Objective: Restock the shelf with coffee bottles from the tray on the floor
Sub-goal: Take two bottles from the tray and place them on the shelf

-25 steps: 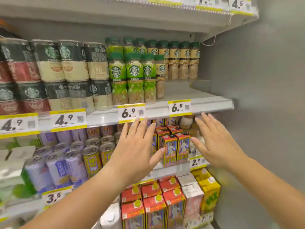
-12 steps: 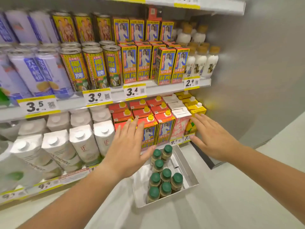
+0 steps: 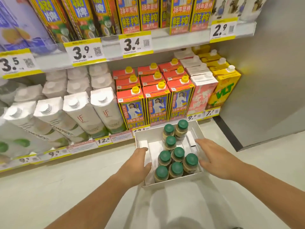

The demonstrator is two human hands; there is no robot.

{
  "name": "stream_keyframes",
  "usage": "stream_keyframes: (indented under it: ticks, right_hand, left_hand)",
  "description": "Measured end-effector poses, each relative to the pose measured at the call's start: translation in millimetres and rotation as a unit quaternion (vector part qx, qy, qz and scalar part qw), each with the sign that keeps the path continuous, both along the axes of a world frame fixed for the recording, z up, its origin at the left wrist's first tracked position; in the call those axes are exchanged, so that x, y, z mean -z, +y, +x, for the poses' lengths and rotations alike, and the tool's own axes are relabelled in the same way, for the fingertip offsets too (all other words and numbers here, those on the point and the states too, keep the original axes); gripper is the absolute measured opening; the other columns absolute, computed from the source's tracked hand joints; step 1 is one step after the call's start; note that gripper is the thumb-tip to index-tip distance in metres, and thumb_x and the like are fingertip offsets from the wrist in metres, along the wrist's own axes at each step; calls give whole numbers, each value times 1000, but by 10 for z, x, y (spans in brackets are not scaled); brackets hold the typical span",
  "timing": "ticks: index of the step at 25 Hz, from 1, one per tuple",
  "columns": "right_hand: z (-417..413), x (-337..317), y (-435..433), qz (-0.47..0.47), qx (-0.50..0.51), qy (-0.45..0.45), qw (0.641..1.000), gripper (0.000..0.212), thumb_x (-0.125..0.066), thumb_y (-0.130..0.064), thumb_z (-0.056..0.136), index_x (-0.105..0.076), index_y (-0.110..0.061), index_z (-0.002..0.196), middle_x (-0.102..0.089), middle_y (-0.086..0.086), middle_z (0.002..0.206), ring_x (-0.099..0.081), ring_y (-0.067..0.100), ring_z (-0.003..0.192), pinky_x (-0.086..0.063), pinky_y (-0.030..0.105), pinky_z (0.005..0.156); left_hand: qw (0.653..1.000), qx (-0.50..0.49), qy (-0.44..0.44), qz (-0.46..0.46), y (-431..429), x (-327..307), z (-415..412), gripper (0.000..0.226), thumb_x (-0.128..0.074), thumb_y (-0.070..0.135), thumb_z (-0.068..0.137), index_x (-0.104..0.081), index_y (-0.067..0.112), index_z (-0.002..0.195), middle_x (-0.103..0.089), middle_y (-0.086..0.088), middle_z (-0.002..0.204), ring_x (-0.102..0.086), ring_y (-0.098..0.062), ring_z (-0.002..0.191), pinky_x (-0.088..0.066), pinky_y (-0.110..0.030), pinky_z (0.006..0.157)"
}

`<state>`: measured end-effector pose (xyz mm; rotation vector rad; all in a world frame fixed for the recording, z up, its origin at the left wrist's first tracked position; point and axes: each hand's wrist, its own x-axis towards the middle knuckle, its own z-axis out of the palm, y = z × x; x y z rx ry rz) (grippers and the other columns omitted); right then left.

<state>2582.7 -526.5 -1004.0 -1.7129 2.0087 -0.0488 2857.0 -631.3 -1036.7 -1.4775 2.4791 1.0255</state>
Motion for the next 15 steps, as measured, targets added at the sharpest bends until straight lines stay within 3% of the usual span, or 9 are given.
stream_keyframes:
  ticks: [4,6,8,10,13,15]
  right_hand:
    - [-13,196,50,31,16,-72,997,77,-62,-45,86,-29,-22,152,-35,-5,156,-33,14,142,-25,25,114]
    - [0,261,56,35,33,-99,994,70,-66,-51,81,-43,-28,143,-49,-12,144,-46,12,133,-36,28,109]
    - [19,330,65,24,57,-124,990,51,-68,-54,75,-58,-36,122,-63,-19,121,-59,9,113,-47,31,97]
    - [37,412,89,12,89,-148,985,40,-67,-52,69,-61,-37,106,-68,-17,103,-63,5,97,-52,33,88]
    - [46,516,141,-2,120,-158,980,38,-67,-41,68,-54,-38,104,-66,-13,99,-63,10,92,-54,37,83]
    - [70,542,168,-7,145,-185,972,41,-68,-39,69,-50,-41,105,-65,-13,98,-63,10,88,-54,38,81]
  left_hand:
    - [999,25,-20,7,-191,231,-284,54,-67,29,89,-47,22,138,-53,0,133,-59,-18,109,-45,-27,96]
    - [998,57,2,24,-236,286,-408,53,-75,28,83,-54,26,132,-57,2,125,-62,-16,94,-50,-25,86]
    - [995,70,44,51,-261,355,-495,46,-80,24,79,-62,29,121,-64,5,118,-63,-14,93,-53,-27,84]
    - [991,58,86,86,-274,417,-515,39,-81,17,78,-68,30,113,-68,11,113,-63,-13,99,-53,-25,85]
    - [983,-17,140,118,-237,496,-521,43,-81,8,75,-66,26,111,-69,9,110,-64,-12,98,-54,-26,87]
    - [970,-105,172,134,-167,540,-538,49,-80,2,69,-64,25,110,-69,5,106,-65,-17,94,-56,-35,89]
